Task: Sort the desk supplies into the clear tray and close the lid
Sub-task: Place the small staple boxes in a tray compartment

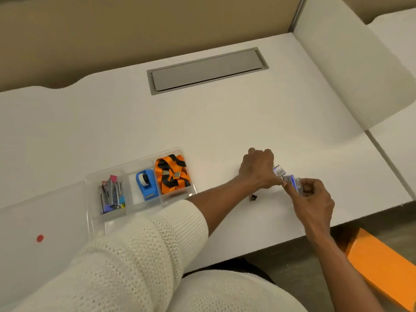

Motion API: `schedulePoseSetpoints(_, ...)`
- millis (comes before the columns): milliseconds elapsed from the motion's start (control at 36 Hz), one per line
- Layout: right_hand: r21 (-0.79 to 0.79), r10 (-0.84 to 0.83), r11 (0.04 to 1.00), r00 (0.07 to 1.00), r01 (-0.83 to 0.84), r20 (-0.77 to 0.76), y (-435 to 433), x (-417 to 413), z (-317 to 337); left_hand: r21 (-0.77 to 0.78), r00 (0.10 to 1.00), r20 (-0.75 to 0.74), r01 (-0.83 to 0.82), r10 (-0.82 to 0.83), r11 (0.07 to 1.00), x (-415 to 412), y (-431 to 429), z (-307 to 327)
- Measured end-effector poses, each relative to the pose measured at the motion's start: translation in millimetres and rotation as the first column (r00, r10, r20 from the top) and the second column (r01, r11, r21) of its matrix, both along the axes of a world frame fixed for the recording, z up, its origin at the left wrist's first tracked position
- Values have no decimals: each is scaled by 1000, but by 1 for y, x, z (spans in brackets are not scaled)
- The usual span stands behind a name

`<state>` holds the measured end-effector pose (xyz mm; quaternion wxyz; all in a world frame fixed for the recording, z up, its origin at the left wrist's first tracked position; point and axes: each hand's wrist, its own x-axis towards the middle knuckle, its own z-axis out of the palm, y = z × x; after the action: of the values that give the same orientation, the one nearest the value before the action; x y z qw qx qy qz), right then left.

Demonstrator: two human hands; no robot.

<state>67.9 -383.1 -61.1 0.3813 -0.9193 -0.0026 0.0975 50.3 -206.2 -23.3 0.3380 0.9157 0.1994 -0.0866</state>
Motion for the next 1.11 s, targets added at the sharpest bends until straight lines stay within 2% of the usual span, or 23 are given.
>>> schedulePoseSetpoints(111,72,29,997,998,-25,-49,23,-9,13,20,993,56,-104,103,994,-33,21,23)
schedulePoseSetpoints(250,88,202,976,978,-197,-46,68,-35,22,73,961,92,-269,262,960,-97,49,38)
schedulePoseSetpoints(389,35,418,908,907,-417,-44,117,-77,33,132,856,37,-515,515,847,-173,76,32)
schedulePoseSetpoints(472,-55,510,858,859,-511,-34,140,-102,38,135,801,-15,-592,599,795,-208,85,23)
schedulePoseSetpoints(583,-105,552,823,829,-559,-90,158,-123,37,169,807,-56,-573,588,802,-235,83,14)
schedulePoseSetpoints(750,-102,578,799,803,-593,-145,166,-137,35,131,794,-141,-577,591,806,-256,73,7)
schedulePoseSetpoints(1000,-153,660,727,742,-670,-116,174,-167,35,218,733,-112,-640,671,737,-301,92,-2)
schedulePoseSetpoints(1111,-183,710,675,696,-715,-105,183,-181,35,268,780,-106,-575,617,773,-318,96,-12)
